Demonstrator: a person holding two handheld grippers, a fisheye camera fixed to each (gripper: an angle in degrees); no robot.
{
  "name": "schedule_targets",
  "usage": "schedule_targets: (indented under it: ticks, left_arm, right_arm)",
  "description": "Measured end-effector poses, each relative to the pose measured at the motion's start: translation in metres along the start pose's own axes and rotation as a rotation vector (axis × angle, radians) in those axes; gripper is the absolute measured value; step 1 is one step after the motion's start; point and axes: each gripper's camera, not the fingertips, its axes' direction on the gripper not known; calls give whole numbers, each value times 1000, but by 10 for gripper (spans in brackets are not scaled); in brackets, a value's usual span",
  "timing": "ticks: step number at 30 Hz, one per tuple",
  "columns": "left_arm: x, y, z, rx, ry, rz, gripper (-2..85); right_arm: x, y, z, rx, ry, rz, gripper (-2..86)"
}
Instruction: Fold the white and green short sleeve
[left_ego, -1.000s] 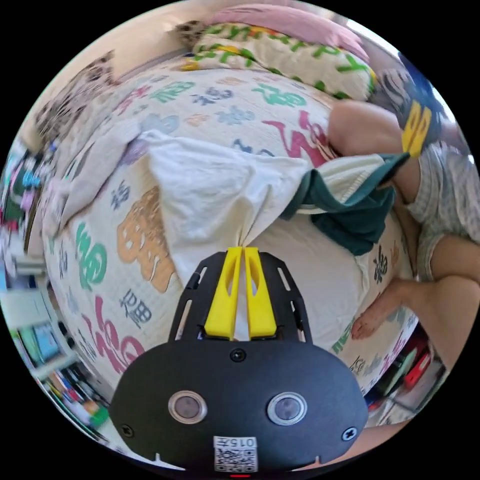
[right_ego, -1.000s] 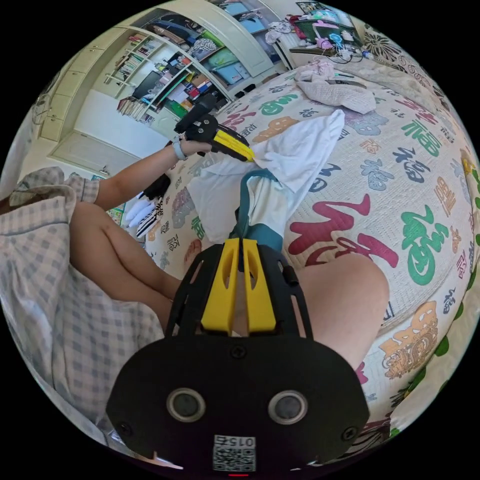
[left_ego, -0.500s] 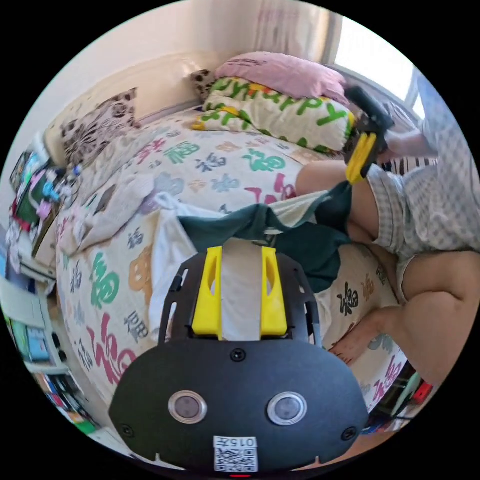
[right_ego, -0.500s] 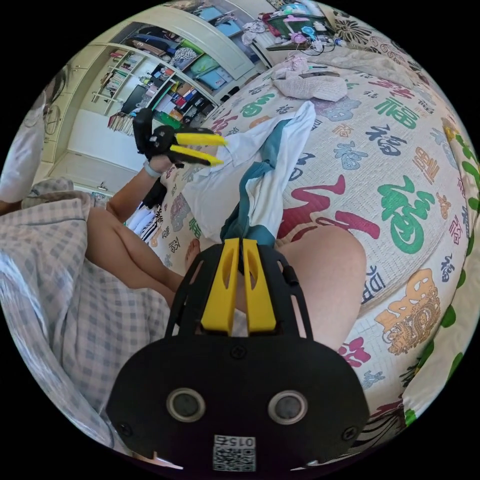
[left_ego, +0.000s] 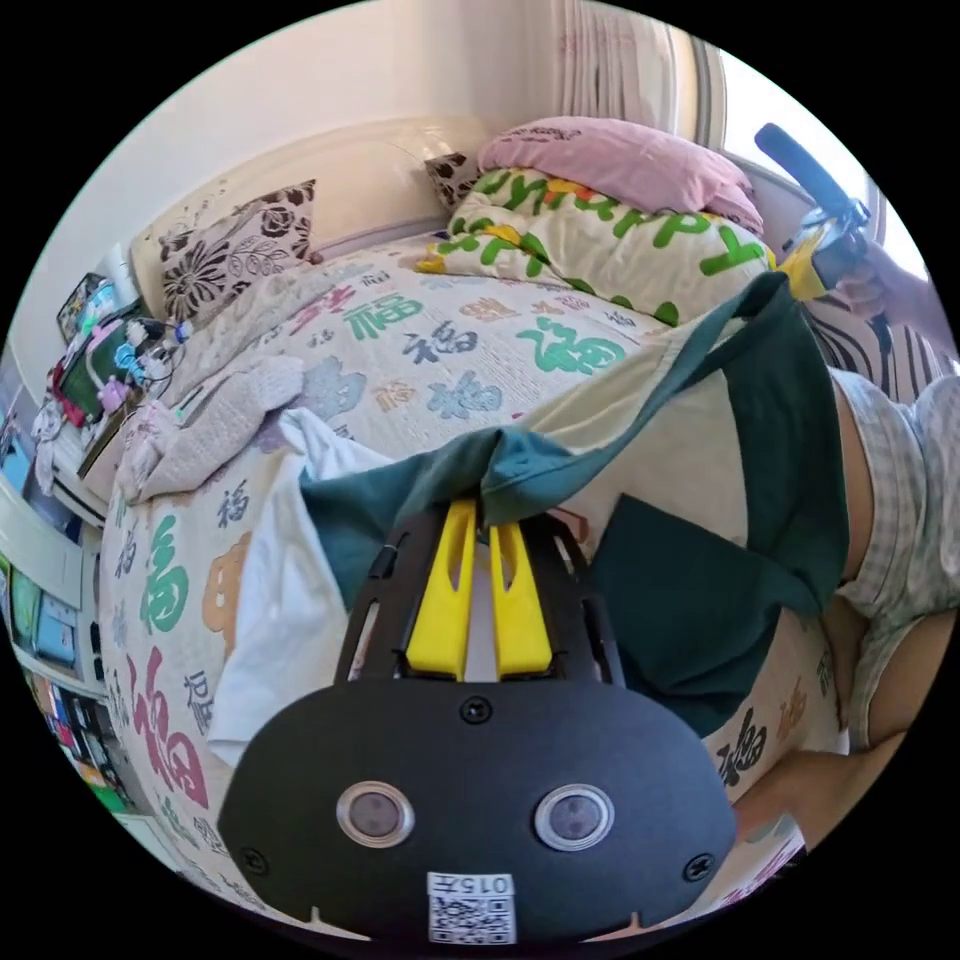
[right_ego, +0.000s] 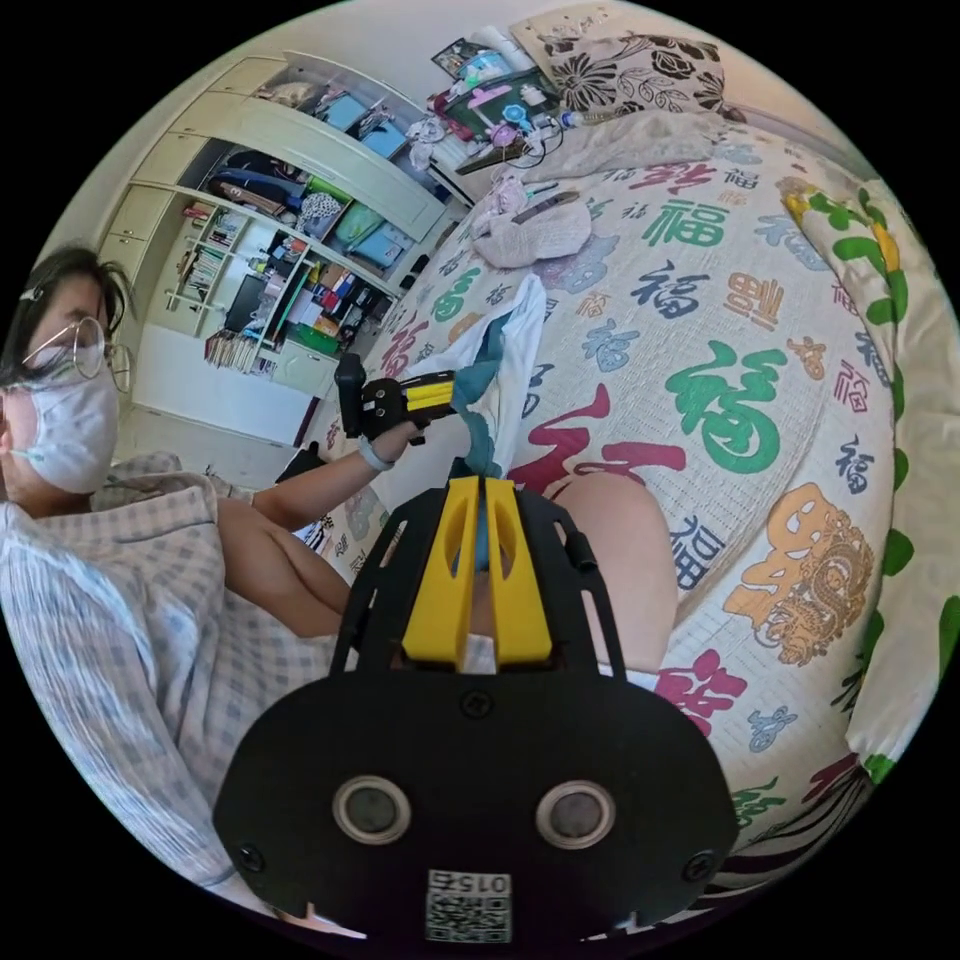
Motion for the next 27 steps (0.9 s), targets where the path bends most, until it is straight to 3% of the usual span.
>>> schedule_targets:
  ticks: [5,11,16,22,27]
  left_arm:
    - [9,12,-119,224,-232,-99,-4]
    - [44,25,-331,520,-521,-155,-5]
    - [117,52,-479,909,-760,-243,-5]
    - [211,82,-570,1274,-1058,-203,-6]
    - [259,92,-609,1323,-1262,-110,-6]
  right_arm:
    - [-30,12,-51,220,13,-81,0]
    - [-122,20,-128,593,-47,-419,0]
    - [-192,51,-181,1008,-258,-621,-1]
    - [-246,74,-205,1368,-513,-727,-2]
    - [-279,91,-205,1605,-516,-762,-2]
